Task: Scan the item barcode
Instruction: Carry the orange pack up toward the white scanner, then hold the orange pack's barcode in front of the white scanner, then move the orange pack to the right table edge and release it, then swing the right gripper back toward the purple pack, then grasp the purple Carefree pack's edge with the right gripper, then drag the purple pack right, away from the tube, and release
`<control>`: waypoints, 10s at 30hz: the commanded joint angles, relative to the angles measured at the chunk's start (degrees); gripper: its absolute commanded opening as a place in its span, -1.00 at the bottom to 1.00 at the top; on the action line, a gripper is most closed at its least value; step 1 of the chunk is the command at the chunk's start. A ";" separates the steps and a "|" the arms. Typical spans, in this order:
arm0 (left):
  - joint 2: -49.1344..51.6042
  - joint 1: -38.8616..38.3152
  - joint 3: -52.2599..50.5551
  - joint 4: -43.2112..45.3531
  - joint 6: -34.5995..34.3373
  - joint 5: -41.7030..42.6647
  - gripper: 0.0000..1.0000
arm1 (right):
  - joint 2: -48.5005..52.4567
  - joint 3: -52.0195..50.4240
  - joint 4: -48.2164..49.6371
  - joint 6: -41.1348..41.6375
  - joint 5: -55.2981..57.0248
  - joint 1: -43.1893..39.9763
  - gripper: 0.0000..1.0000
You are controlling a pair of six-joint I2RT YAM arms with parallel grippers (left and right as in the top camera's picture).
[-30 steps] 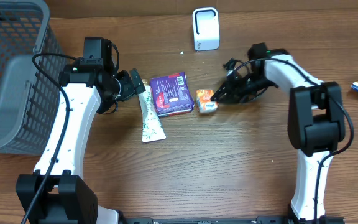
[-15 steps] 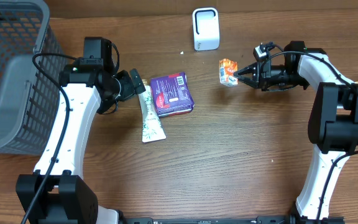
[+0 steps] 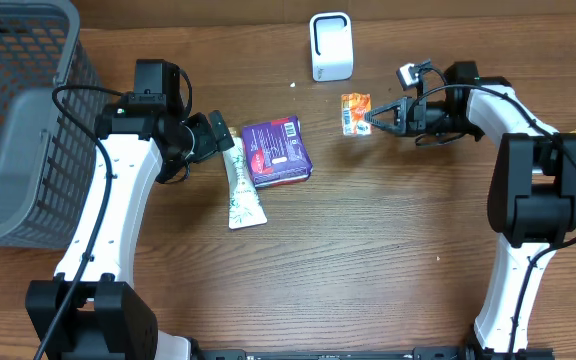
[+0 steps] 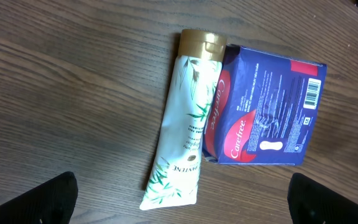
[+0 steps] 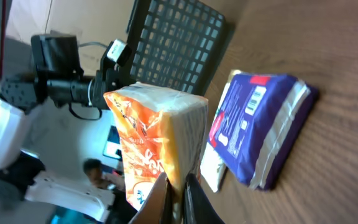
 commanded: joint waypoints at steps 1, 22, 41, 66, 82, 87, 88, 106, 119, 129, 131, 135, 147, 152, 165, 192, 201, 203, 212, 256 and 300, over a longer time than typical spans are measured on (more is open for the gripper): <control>0.50 0.24 1.05 0.07 0.24 0.57 1.00 | 0.48 1.18 1.42 -0.09 -2.27 0.00 -0.93; 0.50 0.24 1.05 0.07 0.24 0.57 0.99 | 0.46 2.58 10.80 20.70 1.90 0.04 -0.92; 0.50 0.24 1.05 0.07 0.24 0.57 0.99 | -8.33 12.72 9.35 41.09 91.93 11.19 -0.93; 0.50 0.24 1.05 0.07 0.22 0.57 0.99 | -5.11 12.09 41.81 -6.32 107.62 21.00 -0.92; 0.50 0.24 1.05 0.07 0.24 0.57 1.00 | -0.44 12.09 47.52 -15.87 104.87 23.30 -0.92; 0.50 0.24 1.05 0.07 0.24 0.57 0.99 | 0.59 12.09 48.57 -15.87 104.59 24.46 -0.92; 0.50 0.24 1.05 0.07 0.22 0.57 1.00 | 0.59 12.09 48.94 -15.87 104.80 24.44 -0.92; 0.50 0.24 1.05 0.07 0.24 0.57 0.99 | 0.59 12.09 49.86 -12.35 126.73 15.41 -0.92; 0.50 0.24 1.05 0.07 0.22 0.57 1.00 | 0.59 12.09 21.68 30.10 136.89 -13.31 -0.93; 0.50 0.24 1.05 0.07 0.24 0.57 1.00 | 0.59 12.09 10.67 49.55 116.17 -28.41 -0.93; 0.50 0.24 1.05 0.07 0.24 0.57 1.00 | 0.59 12.09 10.16 50.27 112.02 -30.67 -0.93; 0.50 0.24 1.05 0.07 0.22 0.57 0.99 | 0.59 12.09 9.88 50.29 101.13 -35.45 -0.93; 0.50 0.24 1.05 0.07 0.22 0.57 1.00 | 0.46 13.86 8.46 53.88 92.30 -42.27 -0.91; 0.50 0.24 1.05 0.07 0.24 0.57 1.00 | 0.26 17.25 5.40 53.88 92.28 -44.44 -0.30; 0.50 0.24 1.05 0.07 0.22 0.57 1.00 | -8.09 27.43 0.26 53.92 81.83 -43.89 1.00; 0.50 0.24 1.05 0.07 0.24 0.57 0.99 | -12.07 24.00 -15.82 43.71 59.95 -3.37 1.00; 0.50 0.24 1.05 0.07 0.22 0.57 1.00 | -12.07 23.56 -13.33 43.69 62.23 10.36 1.00; 0.50 0.24 1.05 0.07 0.24 0.57 0.99 | -12.07 23.56 -12.31 43.69 62.23 11.76 1.00; 0.50 0.24 1.05 0.07 0.24 0.57 1.00 | -12.04 22.51 -12.59 43.82 64.70 14.62 1.00; 0.50 0.24 1.05 0.07 0.22 0.57 1.00 | -12.00 6.08 6.25 51.93 66.66 24.63 1.00; 0.50 0.24 1.05 0.07 0.22 0.57 1.00 | -11.80 -9.64 27.04 51.69 65.88 30.29 0.20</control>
